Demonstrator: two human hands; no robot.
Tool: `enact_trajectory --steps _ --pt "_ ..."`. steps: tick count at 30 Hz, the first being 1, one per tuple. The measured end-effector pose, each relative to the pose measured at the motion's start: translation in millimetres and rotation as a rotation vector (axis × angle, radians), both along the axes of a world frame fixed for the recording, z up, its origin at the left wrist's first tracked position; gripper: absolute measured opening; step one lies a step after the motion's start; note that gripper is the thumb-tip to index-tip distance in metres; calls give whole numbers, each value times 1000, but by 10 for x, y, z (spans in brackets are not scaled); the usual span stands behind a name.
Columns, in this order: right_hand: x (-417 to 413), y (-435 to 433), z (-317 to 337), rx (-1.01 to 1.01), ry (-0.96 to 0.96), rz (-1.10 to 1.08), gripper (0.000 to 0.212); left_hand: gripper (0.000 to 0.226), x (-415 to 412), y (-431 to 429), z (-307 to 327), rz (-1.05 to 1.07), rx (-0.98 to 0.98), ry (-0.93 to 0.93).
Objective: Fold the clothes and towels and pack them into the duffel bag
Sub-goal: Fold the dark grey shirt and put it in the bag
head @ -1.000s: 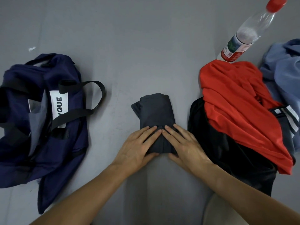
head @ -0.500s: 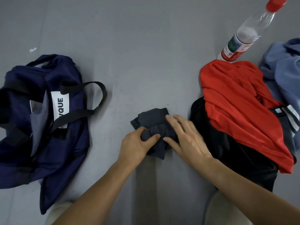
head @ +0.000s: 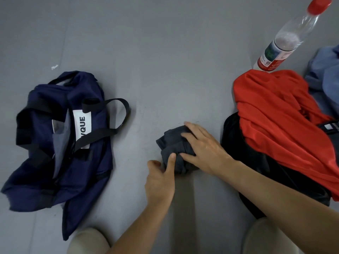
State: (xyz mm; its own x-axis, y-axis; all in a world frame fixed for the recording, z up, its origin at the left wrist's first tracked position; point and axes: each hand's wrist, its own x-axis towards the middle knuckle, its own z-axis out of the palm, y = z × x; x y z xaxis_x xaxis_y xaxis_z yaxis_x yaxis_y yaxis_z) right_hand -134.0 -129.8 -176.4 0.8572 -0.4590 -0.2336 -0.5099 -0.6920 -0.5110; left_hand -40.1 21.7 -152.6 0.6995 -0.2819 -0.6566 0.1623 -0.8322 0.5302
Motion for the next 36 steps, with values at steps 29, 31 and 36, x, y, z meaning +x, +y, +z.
enact_trajectory --steps 29,31,36 --pt "1065 -115 2052 688 -288 -158 89 38 1359 -345 2206 -11 -646 459" --pt "1228 -32 2146 741 -243 -106 113 39 1529 -144 2247 25 -697 405" --pt "1723 575 2009 987 -199 -87 77 38 1826 390 2000 139 -703 315"
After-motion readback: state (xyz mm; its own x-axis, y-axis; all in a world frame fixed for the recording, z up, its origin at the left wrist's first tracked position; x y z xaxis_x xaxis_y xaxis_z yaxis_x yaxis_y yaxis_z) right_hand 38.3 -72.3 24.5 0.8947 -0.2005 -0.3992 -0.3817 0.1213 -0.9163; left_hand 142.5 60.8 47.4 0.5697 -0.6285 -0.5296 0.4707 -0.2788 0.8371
